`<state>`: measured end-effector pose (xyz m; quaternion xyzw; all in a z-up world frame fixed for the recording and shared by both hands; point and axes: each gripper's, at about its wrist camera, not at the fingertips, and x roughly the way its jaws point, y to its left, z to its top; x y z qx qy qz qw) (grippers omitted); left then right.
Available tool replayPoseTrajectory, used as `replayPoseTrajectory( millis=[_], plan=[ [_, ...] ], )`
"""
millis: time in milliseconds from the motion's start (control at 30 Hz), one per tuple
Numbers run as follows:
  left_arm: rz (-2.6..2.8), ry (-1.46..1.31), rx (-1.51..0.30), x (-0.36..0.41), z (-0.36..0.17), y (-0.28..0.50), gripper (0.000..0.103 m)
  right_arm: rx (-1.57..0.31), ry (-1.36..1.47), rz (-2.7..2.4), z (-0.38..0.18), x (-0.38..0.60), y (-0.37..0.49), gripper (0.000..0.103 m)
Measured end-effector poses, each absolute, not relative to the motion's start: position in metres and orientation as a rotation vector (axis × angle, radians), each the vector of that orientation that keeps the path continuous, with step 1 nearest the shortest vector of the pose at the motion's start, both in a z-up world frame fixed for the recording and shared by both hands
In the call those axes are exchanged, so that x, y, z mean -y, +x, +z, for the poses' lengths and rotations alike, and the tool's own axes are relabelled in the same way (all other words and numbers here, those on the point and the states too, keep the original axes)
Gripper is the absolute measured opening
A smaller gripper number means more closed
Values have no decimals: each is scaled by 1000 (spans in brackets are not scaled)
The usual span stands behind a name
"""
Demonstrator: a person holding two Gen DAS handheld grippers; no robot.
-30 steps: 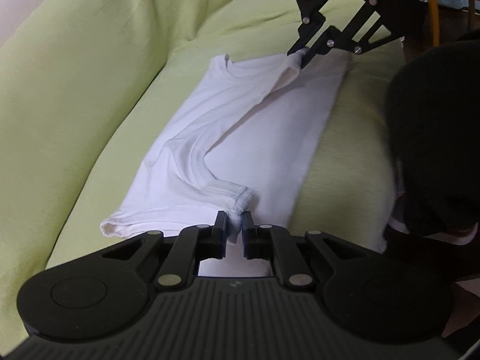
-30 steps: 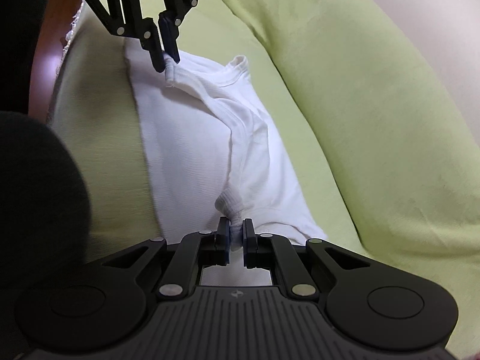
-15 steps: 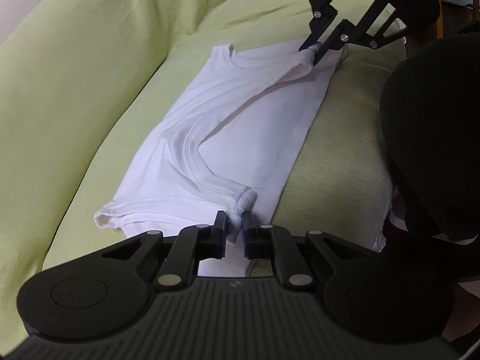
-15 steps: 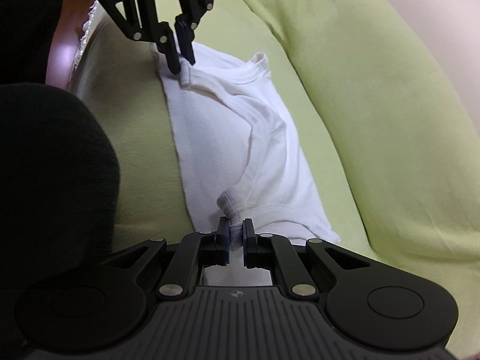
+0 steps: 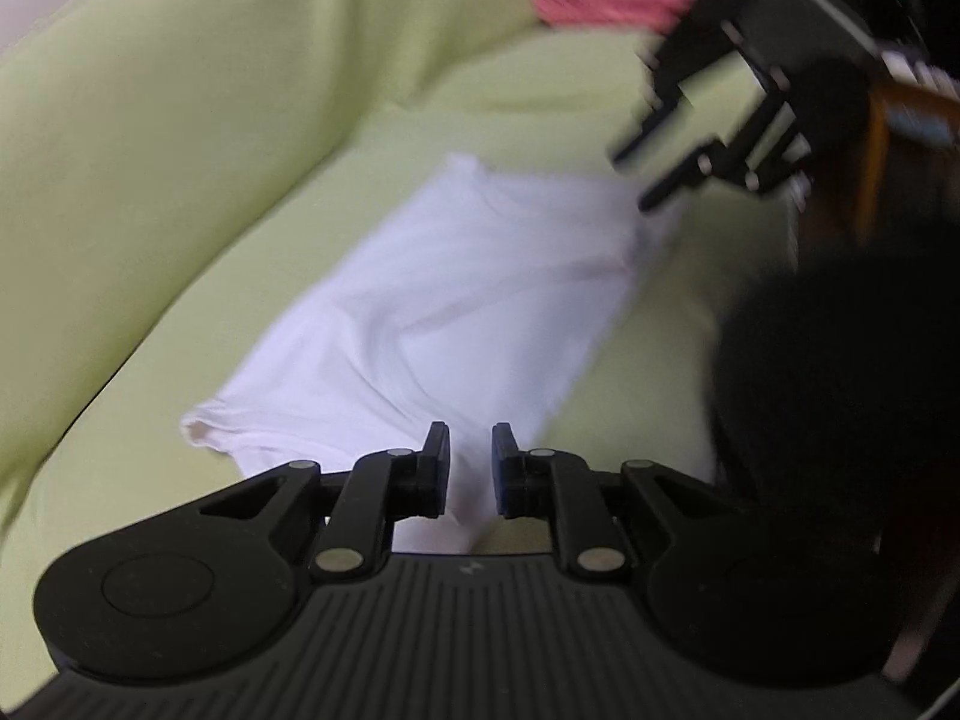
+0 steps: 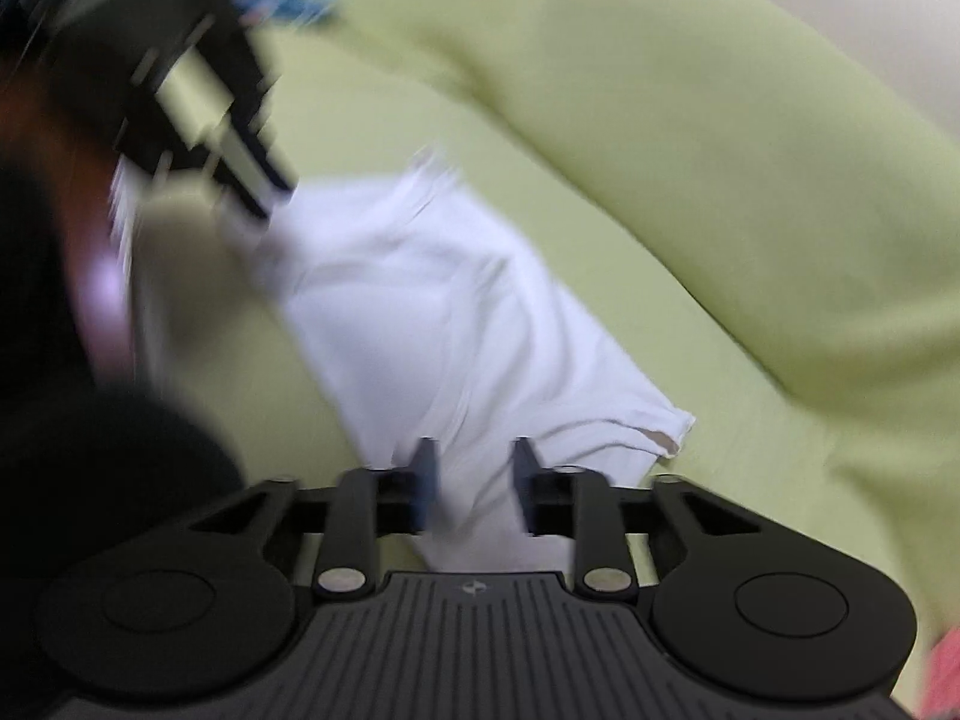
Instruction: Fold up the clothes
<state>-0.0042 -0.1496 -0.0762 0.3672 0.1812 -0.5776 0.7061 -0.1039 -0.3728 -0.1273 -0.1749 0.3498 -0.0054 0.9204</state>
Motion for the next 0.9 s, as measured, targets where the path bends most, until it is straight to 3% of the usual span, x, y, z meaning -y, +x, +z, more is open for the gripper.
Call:
replayPoseTrajectory(
  millis=[67,267,567,667,767,900],
  plan=[
    [-1238,744,-435,163,-79,7,11,-713,-251,-37,-130,384,-88,8],
    [-1178,754,-545,181,-116,15,9,-810,-192,-55,-169,388,-71,9],
    [-1132,563,-441,198,-65,77,12,-649,-199,-237,-132,427,-18,14],
    [-1063,543,-449,213,-78,119,12,-643,-135,-311,-144,463,15,17],
    [-1015,544,-603,222,-112,163,11,-723,-37,-341,-172,496,37,16],
    [-1062,517,-622,222,-121,176,10,-703,107,-353,-178,517,35,15]
  ],
)
